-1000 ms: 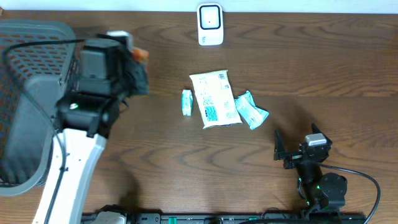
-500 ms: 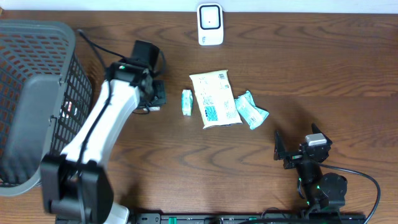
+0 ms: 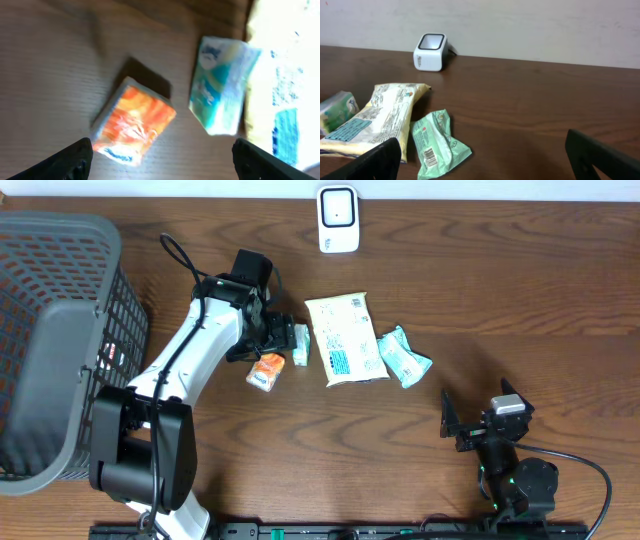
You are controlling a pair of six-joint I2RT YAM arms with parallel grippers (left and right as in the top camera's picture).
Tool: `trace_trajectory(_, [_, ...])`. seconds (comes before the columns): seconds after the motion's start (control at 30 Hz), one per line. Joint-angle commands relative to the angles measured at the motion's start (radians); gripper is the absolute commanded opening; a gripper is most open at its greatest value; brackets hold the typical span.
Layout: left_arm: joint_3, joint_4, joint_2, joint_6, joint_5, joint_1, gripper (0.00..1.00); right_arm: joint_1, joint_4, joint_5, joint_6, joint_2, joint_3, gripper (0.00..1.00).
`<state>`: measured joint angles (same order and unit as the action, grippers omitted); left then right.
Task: Scan the item barcode
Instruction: 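Lift the orange tissue pack out and drop it on the table, then return the left gripper to the basket and grasp the dark green tube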
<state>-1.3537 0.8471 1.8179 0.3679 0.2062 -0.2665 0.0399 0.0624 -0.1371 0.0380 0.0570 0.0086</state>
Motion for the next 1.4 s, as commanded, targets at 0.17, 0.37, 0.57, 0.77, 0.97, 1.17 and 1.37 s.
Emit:
trace_trajectory(0.17, [-0.223,0.098,-0.145,-0.094,0.045,0.093,0.99,0.006,0.001,0.004,0.012,-0.005,-0.003,0.99])
trace_trajectory(0.37, [-0.287,0.082,-0.367,-0.111,0.044,0.261,0.98,0.006,0.001,0.004,0.012,-0.005,-0.003,0.99])
trace_trajectory(0.57, [-0.287,0.079,-0.562,-0.122,-0.06,0.514,0.98,0.006,0.001,0.004,0.012,-0.005,-0.003,0.99])
trace_trajectory(0.77, [-0.282,0.108,-0.597,-0.022,-0.225,0.79,0.99,0.006,0.001,0.004,0.012,-0.005,-0.003,0.99])
trace_trajectory(0.97, [-0.224,0.112,-0.47,0.06,-0.218,0.924,0.98,0.006,0.001,0.004,0.012,-0.005,-0.003,0.99])
trace_trajectory(1.17, [-0.215,0.155,-0.274,0.04,-0.161,0.931,0.98,0.006,0.001,0.004,0.012,-0.005,-0.003,0.99])
trace_trajectory(1.37, [-0.214,0.185,-0.098,0.022,-0.056,0.931,0.97,0.006,0.001,0.004,0.012,-0.005,-0.003,0.99])
